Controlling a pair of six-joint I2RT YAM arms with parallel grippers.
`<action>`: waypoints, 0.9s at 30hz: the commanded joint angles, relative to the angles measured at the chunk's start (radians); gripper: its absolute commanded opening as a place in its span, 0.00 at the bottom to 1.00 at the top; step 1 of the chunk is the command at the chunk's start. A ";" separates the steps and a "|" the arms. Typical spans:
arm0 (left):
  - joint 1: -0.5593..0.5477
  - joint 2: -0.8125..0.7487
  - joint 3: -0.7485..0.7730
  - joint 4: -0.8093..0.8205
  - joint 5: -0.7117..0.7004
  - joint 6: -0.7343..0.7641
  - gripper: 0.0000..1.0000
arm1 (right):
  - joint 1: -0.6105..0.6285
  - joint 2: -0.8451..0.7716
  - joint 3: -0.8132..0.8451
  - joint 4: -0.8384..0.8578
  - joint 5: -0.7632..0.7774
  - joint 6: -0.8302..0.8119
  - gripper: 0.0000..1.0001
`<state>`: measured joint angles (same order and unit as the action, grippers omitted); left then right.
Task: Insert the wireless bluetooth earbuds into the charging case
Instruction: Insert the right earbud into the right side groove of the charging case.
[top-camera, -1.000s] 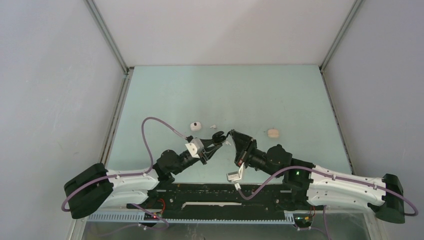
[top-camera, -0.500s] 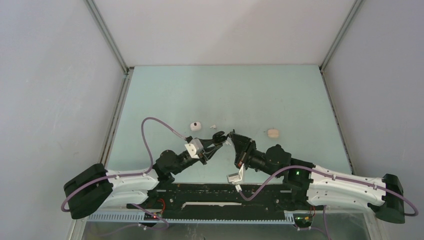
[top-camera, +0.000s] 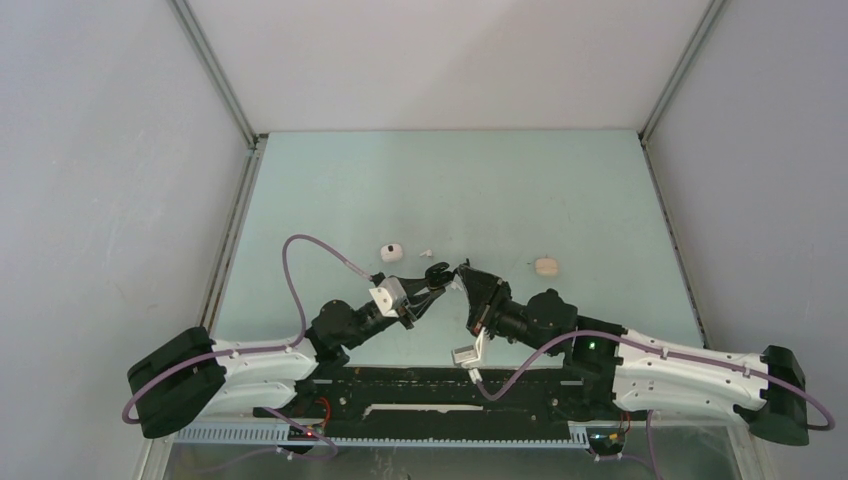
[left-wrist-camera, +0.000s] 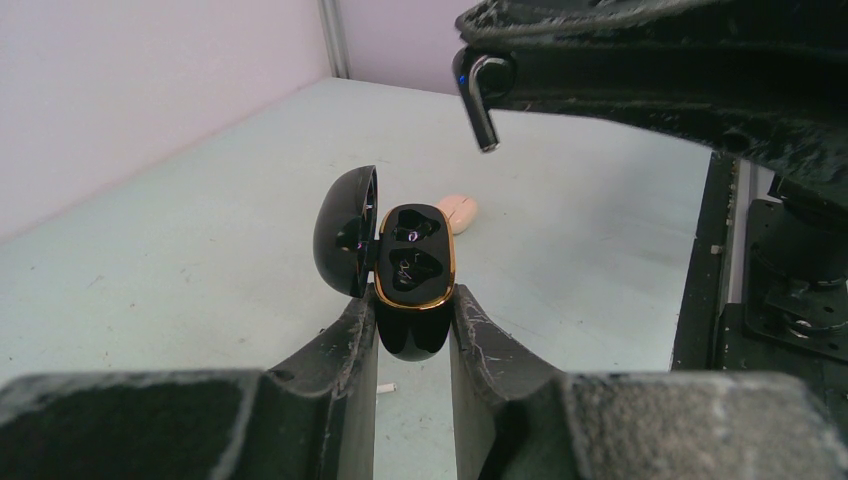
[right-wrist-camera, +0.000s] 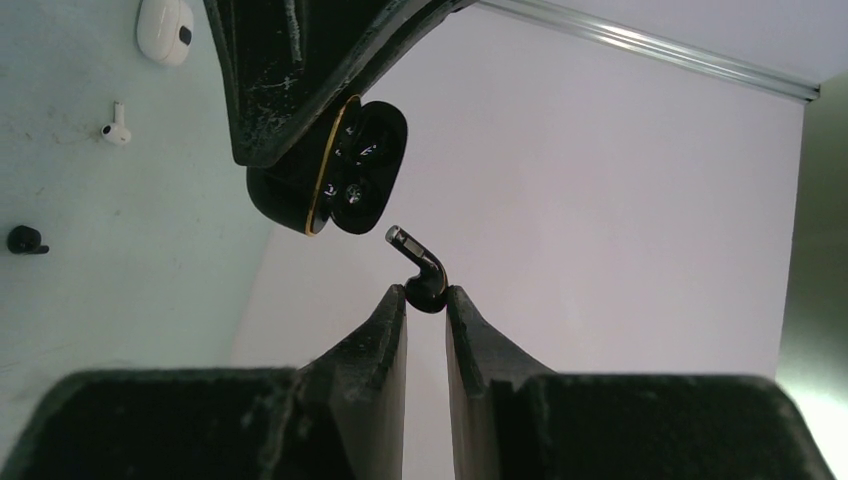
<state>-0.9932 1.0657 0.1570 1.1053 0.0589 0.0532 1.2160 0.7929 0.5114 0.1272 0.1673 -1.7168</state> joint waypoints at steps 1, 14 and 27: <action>-0.007 -0.017 -0.001 0.030 -0.006 0.023 0.00 | -0.002 0.049 0.003 0.047 0.085 -0.045 0.00; -0.007 -0.019 0.000 0.034 0.007 0.006 0.00 | -0.010 0.096 0.003 0.069 0.122 -0.139 0.00; -0.007 -0.017 0.005 0.042 0.035 -0.024 0.00 | -0.017 0.172 0.004 0.154 0.146 -0.253 0.00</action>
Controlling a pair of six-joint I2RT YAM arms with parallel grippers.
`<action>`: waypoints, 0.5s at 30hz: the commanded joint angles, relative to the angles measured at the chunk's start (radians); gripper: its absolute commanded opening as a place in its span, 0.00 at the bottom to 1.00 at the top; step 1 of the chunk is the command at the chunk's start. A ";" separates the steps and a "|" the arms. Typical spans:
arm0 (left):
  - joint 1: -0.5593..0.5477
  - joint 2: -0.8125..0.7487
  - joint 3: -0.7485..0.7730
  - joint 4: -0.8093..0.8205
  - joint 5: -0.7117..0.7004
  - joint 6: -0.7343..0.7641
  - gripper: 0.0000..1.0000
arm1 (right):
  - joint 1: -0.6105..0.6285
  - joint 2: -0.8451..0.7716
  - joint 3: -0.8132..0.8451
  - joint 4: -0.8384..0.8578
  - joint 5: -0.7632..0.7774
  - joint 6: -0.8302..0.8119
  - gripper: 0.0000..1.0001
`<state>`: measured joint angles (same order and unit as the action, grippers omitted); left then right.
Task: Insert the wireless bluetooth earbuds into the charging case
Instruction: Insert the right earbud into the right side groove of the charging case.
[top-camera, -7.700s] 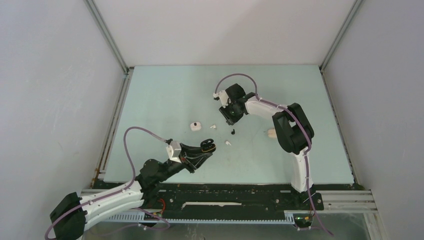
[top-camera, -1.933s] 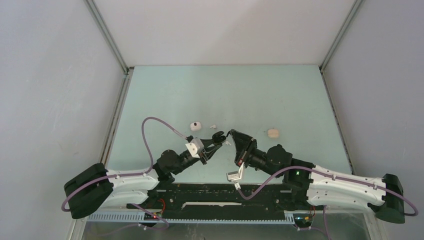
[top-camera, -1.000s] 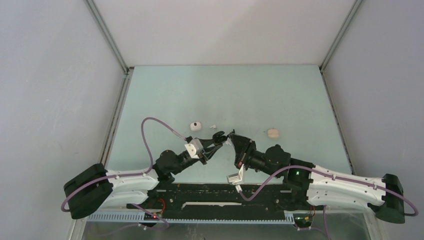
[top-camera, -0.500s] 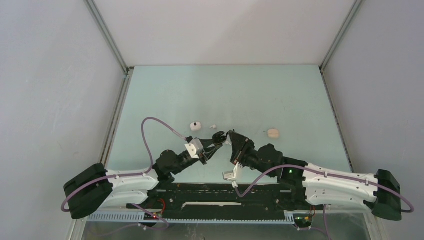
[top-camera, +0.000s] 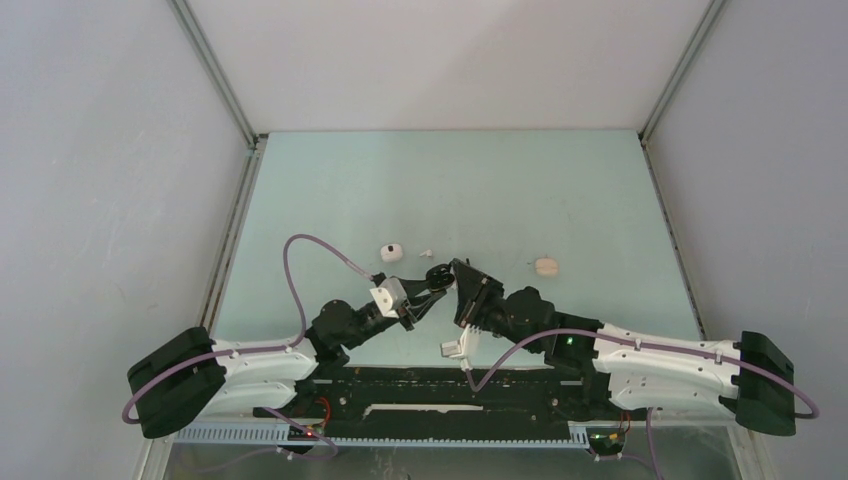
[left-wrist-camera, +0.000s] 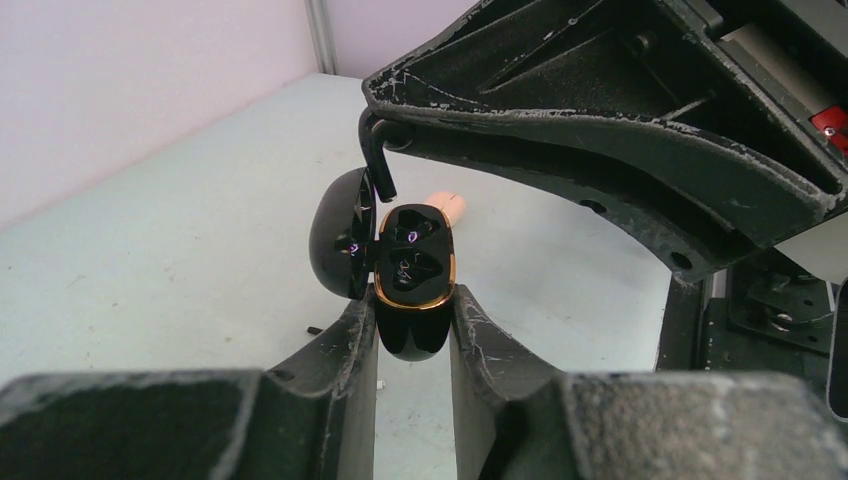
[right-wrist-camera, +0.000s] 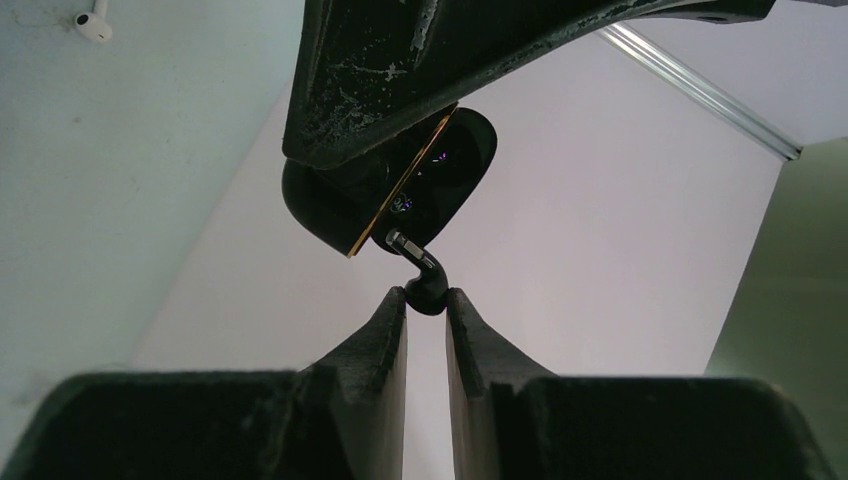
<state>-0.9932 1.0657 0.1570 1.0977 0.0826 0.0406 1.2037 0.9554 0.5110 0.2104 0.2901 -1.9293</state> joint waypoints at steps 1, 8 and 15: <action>-0.007 -0.018 0.004 0.050 0.009 -0.013 0.00 | -0.005 0.011 0.004 0.072 0.022 -0.043 0.00; -0.007 -0.025 -0.001 0.063 -0.011 -0.033 0.00 | -0.004 0.014 0.004 0.058 0.023 -0.064 0.00; -0.008 -0.029 -0.008 0.078 -0.032 -0.046 0.00 | -0.001 0.015 0.003 0.030 0.034 -0.073 0.00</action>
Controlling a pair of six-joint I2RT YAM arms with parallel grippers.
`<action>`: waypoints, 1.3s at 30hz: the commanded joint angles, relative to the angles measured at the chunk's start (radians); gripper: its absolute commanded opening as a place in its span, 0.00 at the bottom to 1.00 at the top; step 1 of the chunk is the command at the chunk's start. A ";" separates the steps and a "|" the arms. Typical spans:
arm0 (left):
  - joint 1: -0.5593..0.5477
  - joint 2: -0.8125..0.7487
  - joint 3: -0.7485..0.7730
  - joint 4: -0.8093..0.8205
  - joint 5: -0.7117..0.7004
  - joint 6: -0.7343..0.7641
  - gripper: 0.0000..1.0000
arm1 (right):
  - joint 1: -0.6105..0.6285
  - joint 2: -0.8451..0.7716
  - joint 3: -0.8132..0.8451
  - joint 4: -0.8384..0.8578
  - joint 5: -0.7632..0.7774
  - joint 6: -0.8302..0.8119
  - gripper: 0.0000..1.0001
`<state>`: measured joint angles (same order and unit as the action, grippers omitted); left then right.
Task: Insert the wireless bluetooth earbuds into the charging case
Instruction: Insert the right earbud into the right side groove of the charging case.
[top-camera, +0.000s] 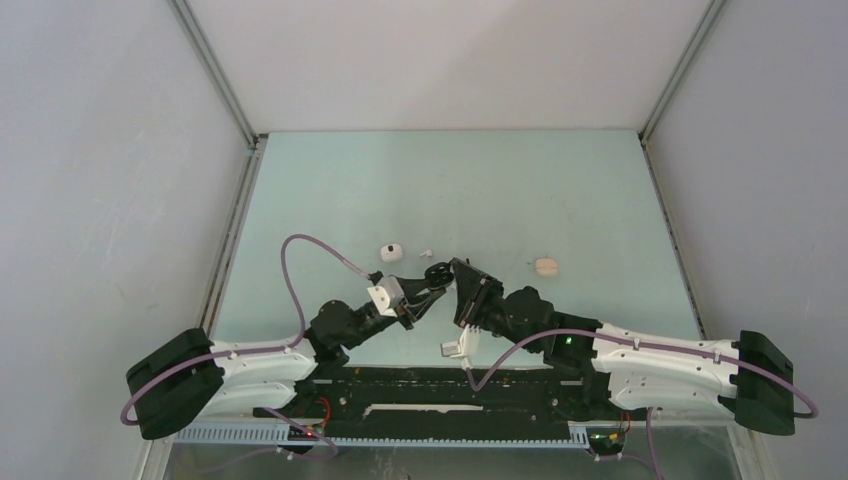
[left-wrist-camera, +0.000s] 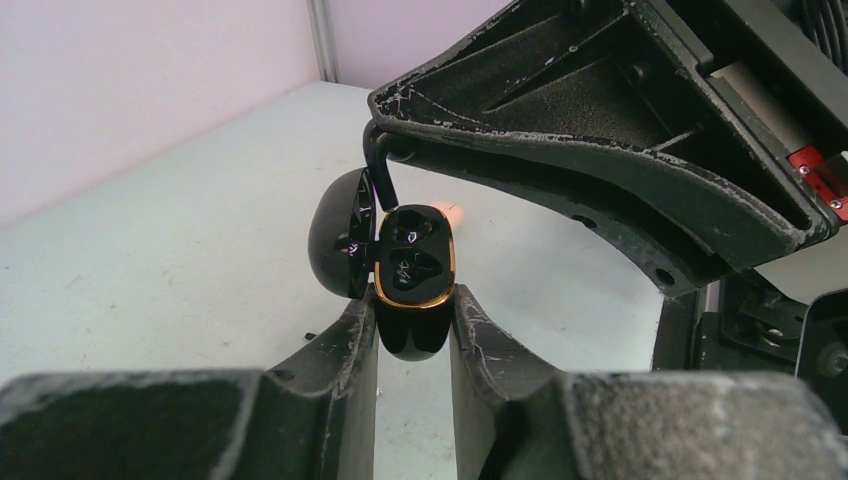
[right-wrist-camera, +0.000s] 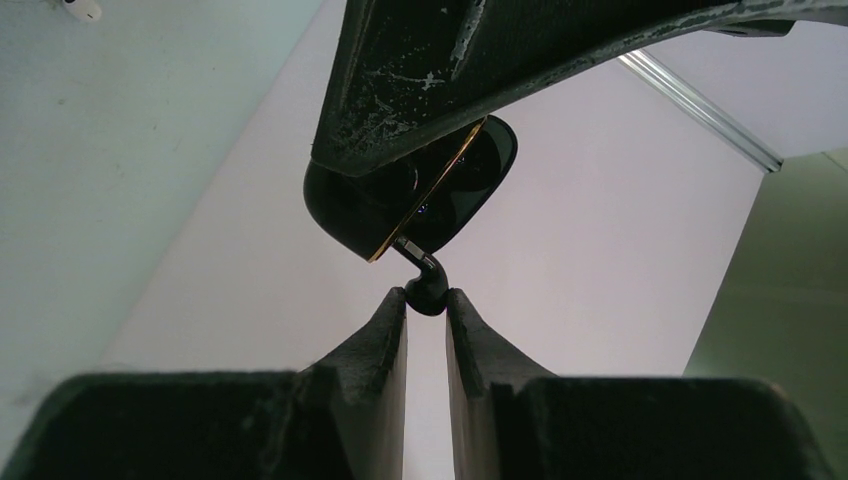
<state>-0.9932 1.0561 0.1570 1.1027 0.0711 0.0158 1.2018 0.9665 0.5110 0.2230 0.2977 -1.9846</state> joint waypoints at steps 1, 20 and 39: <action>-0.007 -0.019 -0.008 0.077 -0.020 -0.032 0.00 | 0.002 0.004 0.004 0.016 0.028 -0.017 0.00; -0.007 -0.001 0.004 0.061 -0.032 -0.056 0.00 | 0.004 0.039 0.004 0.079 0.034 -0.055 0.00; -0.007 -0.007 0.006 0.052 -0.059 -0.075 0.00 | 0.045 -0.015 0.004 0.065 0.078 -0.047 0.00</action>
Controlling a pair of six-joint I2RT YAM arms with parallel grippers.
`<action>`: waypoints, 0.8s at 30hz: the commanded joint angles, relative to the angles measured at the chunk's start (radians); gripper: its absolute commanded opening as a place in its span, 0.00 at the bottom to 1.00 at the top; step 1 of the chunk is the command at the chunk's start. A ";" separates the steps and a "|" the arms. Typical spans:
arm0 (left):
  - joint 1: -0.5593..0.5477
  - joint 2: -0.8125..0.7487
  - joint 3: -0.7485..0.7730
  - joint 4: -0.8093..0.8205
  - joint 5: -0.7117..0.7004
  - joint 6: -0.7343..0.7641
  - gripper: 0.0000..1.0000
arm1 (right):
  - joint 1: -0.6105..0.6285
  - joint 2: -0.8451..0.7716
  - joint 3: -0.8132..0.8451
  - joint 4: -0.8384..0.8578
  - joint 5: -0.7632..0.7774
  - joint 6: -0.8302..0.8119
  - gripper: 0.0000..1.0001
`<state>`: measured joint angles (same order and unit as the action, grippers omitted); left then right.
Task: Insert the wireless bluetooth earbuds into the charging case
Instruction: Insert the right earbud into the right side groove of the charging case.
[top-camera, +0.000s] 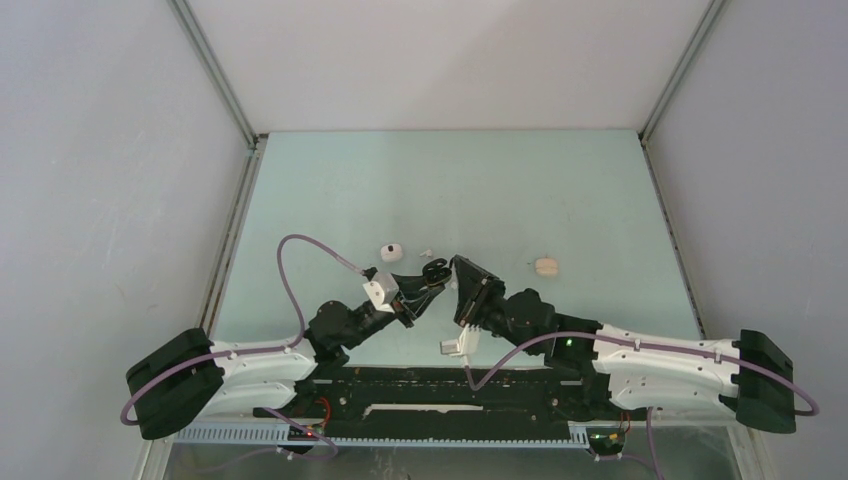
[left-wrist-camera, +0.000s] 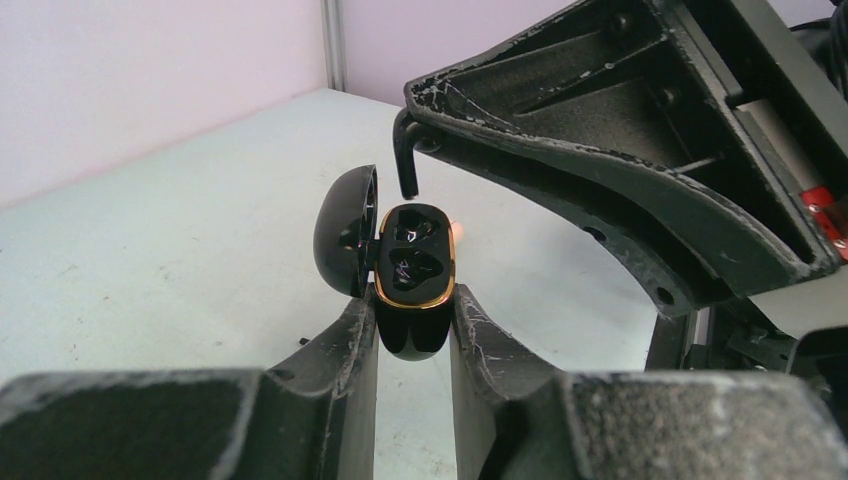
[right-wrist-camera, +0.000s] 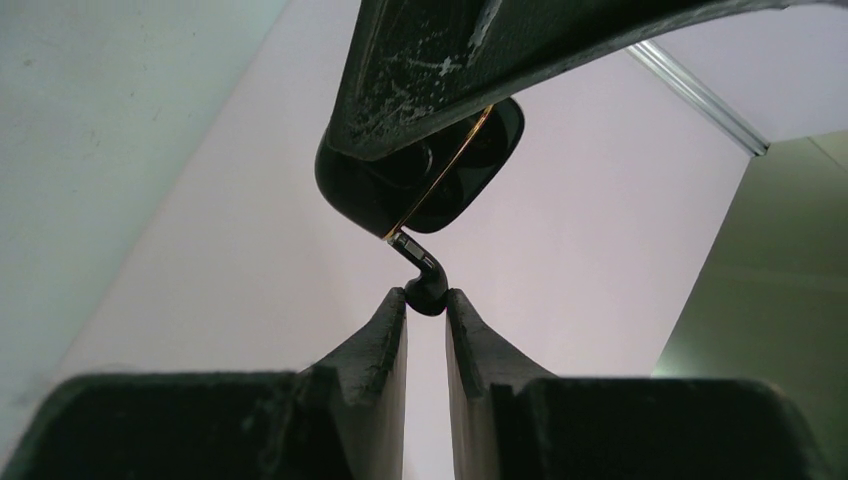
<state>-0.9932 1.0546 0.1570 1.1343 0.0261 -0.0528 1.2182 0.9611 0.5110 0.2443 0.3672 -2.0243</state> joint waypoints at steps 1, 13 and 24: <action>-0.007 -0.004 0.004 0.021 -0.015 -0.009 0.00 | 0.036 -0.005 0.004 0.048 0.007 -0.011 0.00; -0.006 -0.018 0.004 0.012 -0.019 -0.016 0.00 | 0.049 0.036 0.004 0.047 0.026 -0.051 0.00; -0.005 -0.007 0.010 0.013 -0.007 -0.027 0.00 | 0.020 0.066 0.004 0.097 0.039 -0.080 0.00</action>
<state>-0.9932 1.0531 0.1570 1.1011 0.0254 -0.0647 1.2469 1.0191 0.5110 0.2722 0.3851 -2.0750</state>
